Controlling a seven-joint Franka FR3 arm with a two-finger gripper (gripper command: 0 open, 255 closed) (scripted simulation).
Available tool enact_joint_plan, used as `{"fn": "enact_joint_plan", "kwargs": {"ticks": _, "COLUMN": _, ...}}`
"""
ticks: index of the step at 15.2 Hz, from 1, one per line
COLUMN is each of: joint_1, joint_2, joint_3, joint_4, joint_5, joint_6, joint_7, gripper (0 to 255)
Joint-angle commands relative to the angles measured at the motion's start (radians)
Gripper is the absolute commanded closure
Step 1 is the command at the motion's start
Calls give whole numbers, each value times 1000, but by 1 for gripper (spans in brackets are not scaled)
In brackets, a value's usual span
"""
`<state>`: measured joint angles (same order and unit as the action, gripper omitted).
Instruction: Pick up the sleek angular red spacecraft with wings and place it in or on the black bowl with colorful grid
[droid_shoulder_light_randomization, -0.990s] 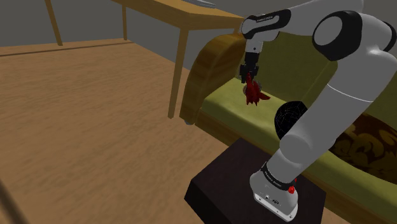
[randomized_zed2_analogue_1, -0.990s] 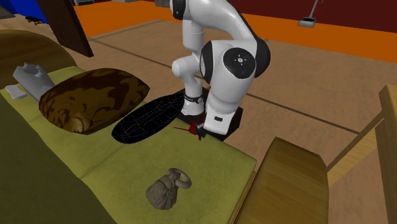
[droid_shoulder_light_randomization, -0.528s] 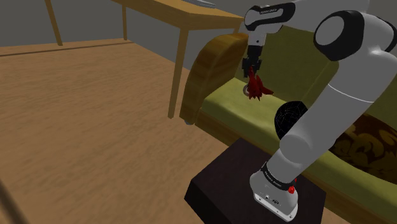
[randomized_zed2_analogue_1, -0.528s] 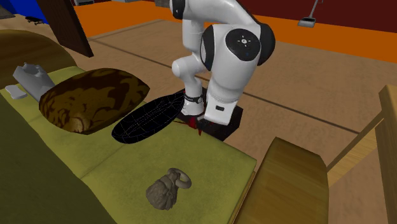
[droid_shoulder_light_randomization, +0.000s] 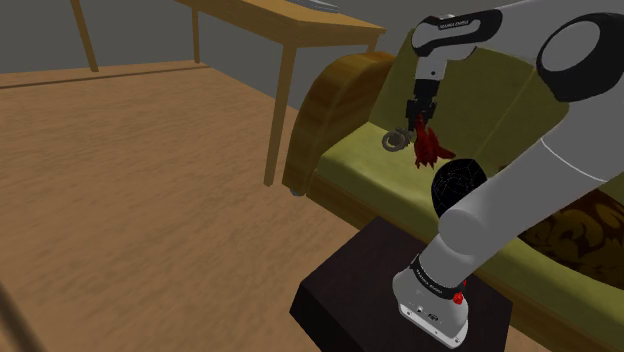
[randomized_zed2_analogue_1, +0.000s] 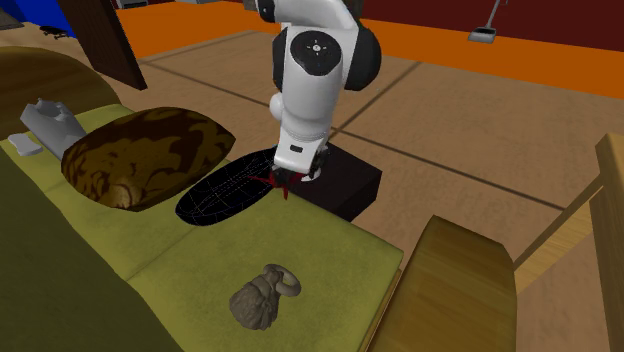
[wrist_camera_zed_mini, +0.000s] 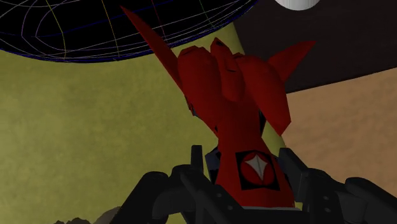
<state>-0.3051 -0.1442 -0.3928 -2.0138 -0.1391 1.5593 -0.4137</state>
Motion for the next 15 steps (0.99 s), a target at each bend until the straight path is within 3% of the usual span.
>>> {"fn": "enact_joint_plan", "kwargs": {"ticks": 1, "joint_1": -18, "joint_2": -50, "joint_3": -16, "joint_4": -49, "joint_5": -31, "joint_6": 5, "joint_7": -23, "gripper": 255}}
{"fn": "enact_joint_plan", "kwargs": {"ticks": 13, "joint_1": -161, "joint_2": -297, "joint_3": -130, "joint_4": -241, "joint_5": -229, "joint_6": 2, "joint_7": -198, "gripper": 255}}
{"fn": "enact_joint_plan", "kwargs": {"ticks": 15, "joint_1": -167, "joint_2": -301, "joint_3": -138, "joint_4": -256, "joint_5": -238, "joint_6": 15, "joint_7": -204, "gripper": 255}}
